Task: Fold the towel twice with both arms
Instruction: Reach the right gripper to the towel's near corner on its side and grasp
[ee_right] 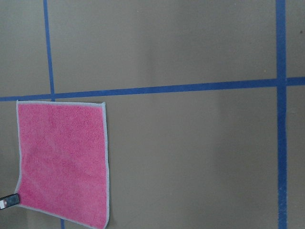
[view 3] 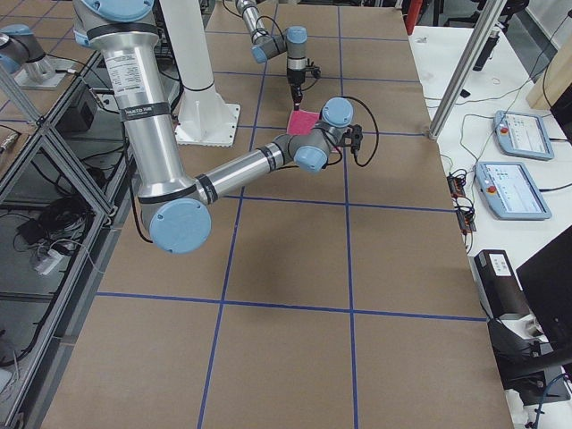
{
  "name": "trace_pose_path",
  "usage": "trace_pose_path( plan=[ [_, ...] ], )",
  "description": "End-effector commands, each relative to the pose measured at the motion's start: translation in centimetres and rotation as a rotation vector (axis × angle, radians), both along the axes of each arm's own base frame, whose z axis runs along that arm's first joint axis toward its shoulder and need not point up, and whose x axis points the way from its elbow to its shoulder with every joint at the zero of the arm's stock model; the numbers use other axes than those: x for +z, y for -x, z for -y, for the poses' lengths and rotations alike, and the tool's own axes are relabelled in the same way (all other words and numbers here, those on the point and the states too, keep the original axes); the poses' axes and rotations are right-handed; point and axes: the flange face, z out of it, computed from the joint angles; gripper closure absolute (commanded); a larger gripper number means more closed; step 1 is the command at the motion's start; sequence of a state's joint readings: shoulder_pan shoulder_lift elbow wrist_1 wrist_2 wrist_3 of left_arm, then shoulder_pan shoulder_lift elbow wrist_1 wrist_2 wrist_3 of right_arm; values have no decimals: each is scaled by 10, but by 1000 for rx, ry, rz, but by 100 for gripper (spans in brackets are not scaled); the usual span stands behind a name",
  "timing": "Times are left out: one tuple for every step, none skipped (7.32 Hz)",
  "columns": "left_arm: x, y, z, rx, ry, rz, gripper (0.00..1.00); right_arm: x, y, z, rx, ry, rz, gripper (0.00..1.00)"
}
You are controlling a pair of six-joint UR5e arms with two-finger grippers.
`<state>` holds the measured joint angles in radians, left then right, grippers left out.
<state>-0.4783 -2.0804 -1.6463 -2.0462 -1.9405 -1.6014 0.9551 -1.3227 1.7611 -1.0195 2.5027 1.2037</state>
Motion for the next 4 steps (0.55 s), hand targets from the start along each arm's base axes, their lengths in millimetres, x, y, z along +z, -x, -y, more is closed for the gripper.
trace_pose_path(
  plan=[
    [-11,1,-1,-8,9,-18,100,-26,63,-25,60,109,-10,1],
    [-13,0,-2,-7,9,-21,100,-37,90,-37,68,99,-17,1],
    [-12,0,-2,-7,10,-20,100,-36,113,-51,89,136,-35,1],
    [-13,1,-1,-9,10,-21,100,-36,141,-67,103,123,-54,1]
  ],
)
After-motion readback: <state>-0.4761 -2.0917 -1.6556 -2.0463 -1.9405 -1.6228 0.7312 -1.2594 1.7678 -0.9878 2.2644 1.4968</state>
